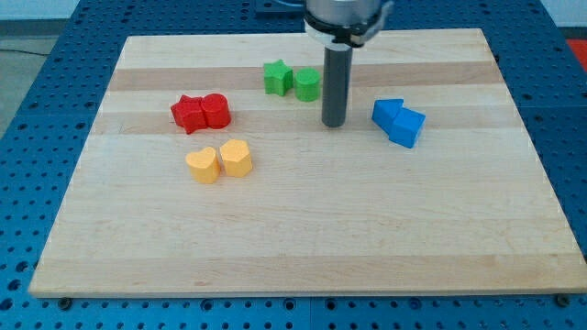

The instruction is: Place green blocks and red circle in the horizontal line

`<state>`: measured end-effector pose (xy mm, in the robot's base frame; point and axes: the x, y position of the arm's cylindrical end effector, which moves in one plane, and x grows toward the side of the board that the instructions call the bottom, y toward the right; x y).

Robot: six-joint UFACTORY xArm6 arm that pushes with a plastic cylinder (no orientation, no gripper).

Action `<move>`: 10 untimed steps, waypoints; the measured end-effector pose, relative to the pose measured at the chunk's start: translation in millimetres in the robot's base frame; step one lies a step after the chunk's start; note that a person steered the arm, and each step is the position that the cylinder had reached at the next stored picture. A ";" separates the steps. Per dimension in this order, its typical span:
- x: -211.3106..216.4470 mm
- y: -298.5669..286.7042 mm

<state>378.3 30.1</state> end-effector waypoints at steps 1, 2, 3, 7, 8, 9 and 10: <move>-13.7 -10.7; -15.0 -11.9; -26.4 -11.9; -35.4 -22.8; -47.0 -22.8; -34.0 -6.6; 3.7 -32.8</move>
<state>382.0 -2.7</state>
